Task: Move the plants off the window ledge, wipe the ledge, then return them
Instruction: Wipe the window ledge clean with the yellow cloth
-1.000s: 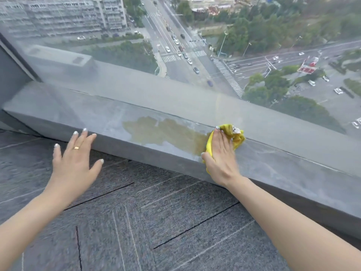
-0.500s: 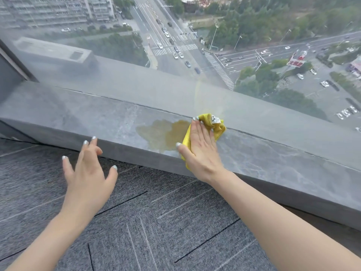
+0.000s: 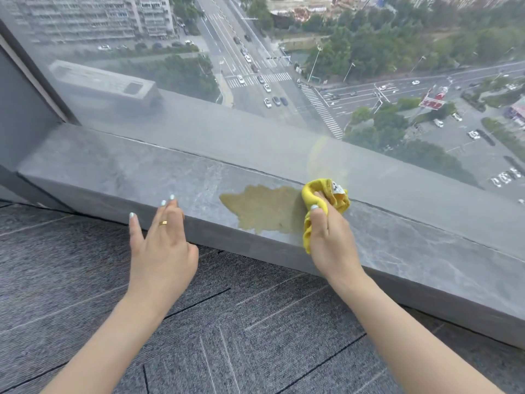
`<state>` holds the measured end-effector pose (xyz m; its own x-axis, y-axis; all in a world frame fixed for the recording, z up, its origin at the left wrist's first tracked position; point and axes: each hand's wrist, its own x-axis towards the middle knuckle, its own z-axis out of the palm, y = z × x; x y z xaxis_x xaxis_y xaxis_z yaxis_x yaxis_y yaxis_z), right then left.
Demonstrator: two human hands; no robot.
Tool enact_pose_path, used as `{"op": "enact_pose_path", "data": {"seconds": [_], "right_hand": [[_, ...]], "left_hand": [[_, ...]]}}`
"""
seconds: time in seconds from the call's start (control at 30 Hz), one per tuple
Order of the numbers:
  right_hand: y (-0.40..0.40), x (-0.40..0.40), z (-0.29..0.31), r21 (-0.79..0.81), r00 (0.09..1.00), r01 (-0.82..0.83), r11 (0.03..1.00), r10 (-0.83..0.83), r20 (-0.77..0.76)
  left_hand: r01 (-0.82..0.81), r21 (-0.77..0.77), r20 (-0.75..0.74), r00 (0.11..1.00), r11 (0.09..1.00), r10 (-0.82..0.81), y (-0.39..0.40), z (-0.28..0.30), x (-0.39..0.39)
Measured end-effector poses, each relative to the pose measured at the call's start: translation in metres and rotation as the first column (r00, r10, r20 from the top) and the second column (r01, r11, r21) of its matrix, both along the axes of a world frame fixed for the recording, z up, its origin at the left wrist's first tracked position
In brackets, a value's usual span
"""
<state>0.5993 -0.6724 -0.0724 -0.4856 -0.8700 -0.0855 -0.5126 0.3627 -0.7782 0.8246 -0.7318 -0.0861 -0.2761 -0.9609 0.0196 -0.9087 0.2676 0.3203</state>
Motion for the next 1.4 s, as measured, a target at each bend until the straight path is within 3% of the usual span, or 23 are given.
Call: {"op": "enact_pose_path", "data": {"seconds": [0.1,0.2,0.37,0.5,0.6,0.67,1.03,1.4], "right_hand": [[-0.018,0.027,0.004,-0.040,0.980,0.077,0.996,-0.068,0.189],[-0.037,0.066,0.011,-0.102,0.976,-0.007,0.995,0.029,0.215],[-0.062,0.105,0.012,0.050,0.949,-0.305,0.951,0.308,-0.069],[-0.075,0.112,0.006,0.161,0.911,-0.344,0.925,0.370,-0.181],[-0.075,0.109,-0.003,0.275,0.780,-0.362,0.891,0.451,-0.433],[-0.074,0.108,-0.008,0.308,0.743,-0.352,0.884,0.464,-0.483],[-0.039,0.033,0.006,0.448,0.734,-0.232,0.863,0.458,-0.501],[0.035,-0.040,-0.002,0.459,0.814,-0.009,0.888,0.273,-0.513]], "left_hand": [[0.010,-0.003,-0.015,1.000,1.000,-0.010,0.000,0.001,0.000],[0.009,-0.006,-0.028,1.000,1.000,-0.009,-0.001,0.000,0.004],[0.036,-0.012,-0.040,0.999,0.999,-0.036,-0.005,-0.004,0.009],[0.025,-0.007,-0.074,0.997,1.000,-0.026,-0.006,-0.003,0.010],[0.020,-0.014,-0.091,0.996,1.000,-0.021,-0.006,-0.003,0.010],[0.012,-0.007,-0.104,0.994,1.000,-0.012,-0.006,-0.002,0.010],[-0.026,0.033,-0.071,0.997,0.999,0.028,-0.003,0.006,0.006],[-0.100,0.062,-0.040,0.994,0.993,0.102,0.001,0.008,-0.003]]}}
